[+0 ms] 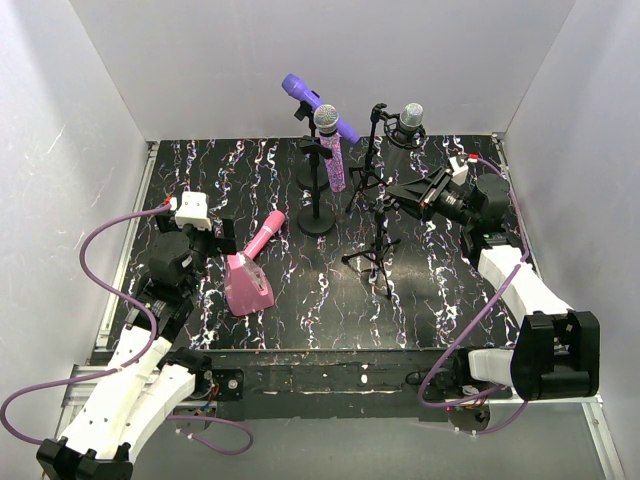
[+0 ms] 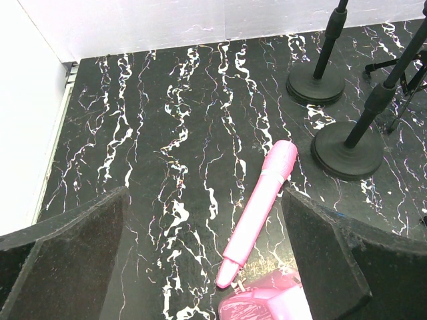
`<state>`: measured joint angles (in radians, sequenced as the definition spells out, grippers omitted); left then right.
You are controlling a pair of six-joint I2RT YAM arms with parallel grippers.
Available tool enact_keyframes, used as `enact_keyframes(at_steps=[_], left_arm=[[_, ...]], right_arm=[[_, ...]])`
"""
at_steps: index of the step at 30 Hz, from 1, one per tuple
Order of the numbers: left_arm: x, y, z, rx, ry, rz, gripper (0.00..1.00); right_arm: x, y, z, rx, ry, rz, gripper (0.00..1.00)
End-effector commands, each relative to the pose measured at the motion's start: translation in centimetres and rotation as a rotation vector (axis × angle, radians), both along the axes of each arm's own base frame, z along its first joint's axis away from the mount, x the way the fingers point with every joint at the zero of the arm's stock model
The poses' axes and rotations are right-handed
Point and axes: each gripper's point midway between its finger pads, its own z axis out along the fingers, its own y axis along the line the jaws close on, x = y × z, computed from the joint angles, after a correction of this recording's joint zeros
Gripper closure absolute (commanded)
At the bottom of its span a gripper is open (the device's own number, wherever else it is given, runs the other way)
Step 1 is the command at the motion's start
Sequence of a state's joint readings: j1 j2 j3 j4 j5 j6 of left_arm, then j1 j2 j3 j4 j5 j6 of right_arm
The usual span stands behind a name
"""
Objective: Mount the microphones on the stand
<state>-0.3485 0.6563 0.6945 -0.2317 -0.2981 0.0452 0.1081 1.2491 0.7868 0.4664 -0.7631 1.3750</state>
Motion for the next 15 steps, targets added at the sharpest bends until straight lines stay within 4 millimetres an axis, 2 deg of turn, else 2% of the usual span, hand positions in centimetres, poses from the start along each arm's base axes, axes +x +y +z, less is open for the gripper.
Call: enact_keyframes(at_steps=[1,8,15], left_arm=[[0.0,0.2,-0.1,0.006,-0.006,0.003,0.02],[0.0,0.2,0.0,0.007,-0.009,0.006,0.02],[-0.1,0.3,0.0,0.007,-0.01,0.009,0.02]], right_arm=[[-0.6,0.2,0.9,-0.008,-0.075,0.008,0.83],[-0.1,-0.1,-0.9,-0.032,-0.036,-0.024,0.81],[0.6,-0.7,-1.5,-0.038,-0.02,-0.052,0.72]])
